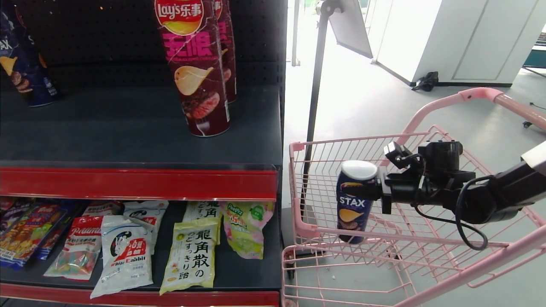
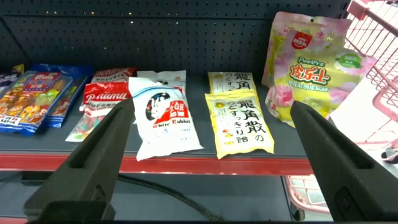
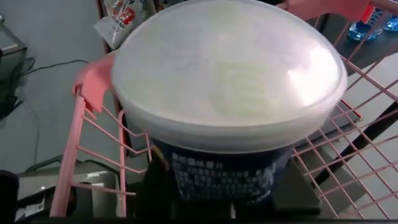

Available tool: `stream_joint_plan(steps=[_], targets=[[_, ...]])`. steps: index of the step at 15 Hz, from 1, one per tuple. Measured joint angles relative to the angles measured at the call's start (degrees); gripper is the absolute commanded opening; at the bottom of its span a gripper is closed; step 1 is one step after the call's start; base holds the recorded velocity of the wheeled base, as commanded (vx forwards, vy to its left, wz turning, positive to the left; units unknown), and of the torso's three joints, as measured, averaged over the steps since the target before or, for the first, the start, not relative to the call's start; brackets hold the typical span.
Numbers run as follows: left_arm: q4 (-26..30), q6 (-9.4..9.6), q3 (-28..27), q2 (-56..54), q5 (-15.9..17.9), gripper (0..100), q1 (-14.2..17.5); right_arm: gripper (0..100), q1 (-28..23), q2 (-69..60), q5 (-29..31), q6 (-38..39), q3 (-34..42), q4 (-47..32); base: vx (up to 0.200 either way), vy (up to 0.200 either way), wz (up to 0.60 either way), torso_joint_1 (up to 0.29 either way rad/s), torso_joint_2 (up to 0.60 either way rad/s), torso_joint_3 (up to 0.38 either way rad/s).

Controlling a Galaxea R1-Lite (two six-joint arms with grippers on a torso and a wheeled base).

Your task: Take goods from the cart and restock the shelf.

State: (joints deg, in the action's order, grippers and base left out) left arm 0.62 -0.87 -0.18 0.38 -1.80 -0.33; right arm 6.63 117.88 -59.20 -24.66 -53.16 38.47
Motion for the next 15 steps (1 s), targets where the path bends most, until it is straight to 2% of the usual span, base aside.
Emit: stream_joint_plan(steps=[5, 10, 15], targets=[[0.0, 0.0, 0.0, 0.0, 0.0, 100, 0.0, 0, 0.0, -3.7, -0.2, 3.4, -0.1, 0.1, 0.0, 0.0, 0.0, 0.0, 0.0, 0.0], [0.0, 0.02, 0.0, 0.0, 0.0, 100, 0.0, 0, -1.6, -18.0, -0.4, 8.8, 0.5, 0.3, 0.0, 0.0, 0.0, 0.0, 0.0, 0.0], [0.0, 0.0, 0.0, 0.0, 0.0, 100, 0.0, 0, -0.9, -32.2, -0.1, 10.8, 10.0, -2.4, 0.0, 0.0, 0.0, 0.0, 0.0, 0.0]])
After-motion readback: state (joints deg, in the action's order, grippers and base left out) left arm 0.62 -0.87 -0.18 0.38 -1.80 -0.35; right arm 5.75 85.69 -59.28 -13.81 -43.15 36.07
